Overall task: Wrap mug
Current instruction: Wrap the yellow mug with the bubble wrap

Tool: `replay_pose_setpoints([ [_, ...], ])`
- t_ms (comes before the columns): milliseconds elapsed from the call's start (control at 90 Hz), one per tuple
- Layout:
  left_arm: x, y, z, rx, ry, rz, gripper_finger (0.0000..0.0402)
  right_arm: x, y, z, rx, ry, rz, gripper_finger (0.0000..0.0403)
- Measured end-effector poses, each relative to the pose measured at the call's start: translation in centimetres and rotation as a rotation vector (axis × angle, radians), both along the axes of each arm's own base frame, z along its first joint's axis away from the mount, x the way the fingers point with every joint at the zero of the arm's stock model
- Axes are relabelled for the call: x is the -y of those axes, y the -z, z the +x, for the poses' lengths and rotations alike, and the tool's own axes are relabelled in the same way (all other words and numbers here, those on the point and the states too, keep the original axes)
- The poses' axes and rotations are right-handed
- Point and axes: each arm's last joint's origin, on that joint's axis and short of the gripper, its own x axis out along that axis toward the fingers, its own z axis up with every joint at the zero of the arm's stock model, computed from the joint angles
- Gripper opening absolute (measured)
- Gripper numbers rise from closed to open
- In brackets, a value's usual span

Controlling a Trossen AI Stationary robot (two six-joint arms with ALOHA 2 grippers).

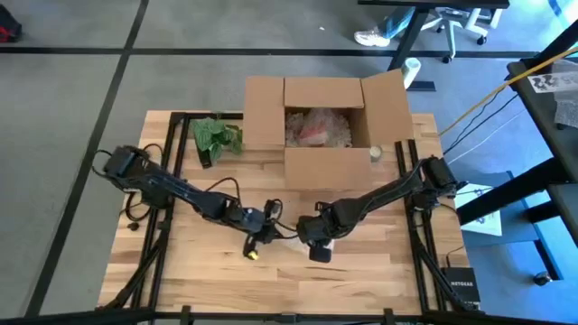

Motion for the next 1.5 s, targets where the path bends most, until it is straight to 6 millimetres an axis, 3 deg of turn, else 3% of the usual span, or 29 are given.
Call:
replay_pose_setpoints([
  [178,1.1,-0.4,-0.4,0.025,0.022,-0.034,0.0000,0.2,-2.0,0.4,0.000,0.032,-0.101,0.0000],
  [411,2.9,0.4,-0.1,0.066,0.089,-0.057,0.0000,-0.3,-3.0,1.3,0.066,-0.021,-0.039,0.0000],
  [567,2.9,0.7,0.1,0.072,0.089,-0.046,0.0000,-0.4,-2.5,1.1,0.011,-0.013,0.001,0.0000],
  [822,1.8,-0.6,1.1,0.229,0.085,0.053,0.0000,-0.4,-0.2,0.9,-0.020,-0.024,0.052,0.0000],
  [1144,1.1,-0.8,1.6,0.258,0.093,0.039,0.0000,-0.4,-0.1,0.9,-0.006,-0.031,0.045,0.0000],
  [1500,1.4,1.3,3.1,0.314,0.115,0.046,0.0000,-0.4,-0.1,0.9,-0.010,-0.036,0.051,0.0000],
])
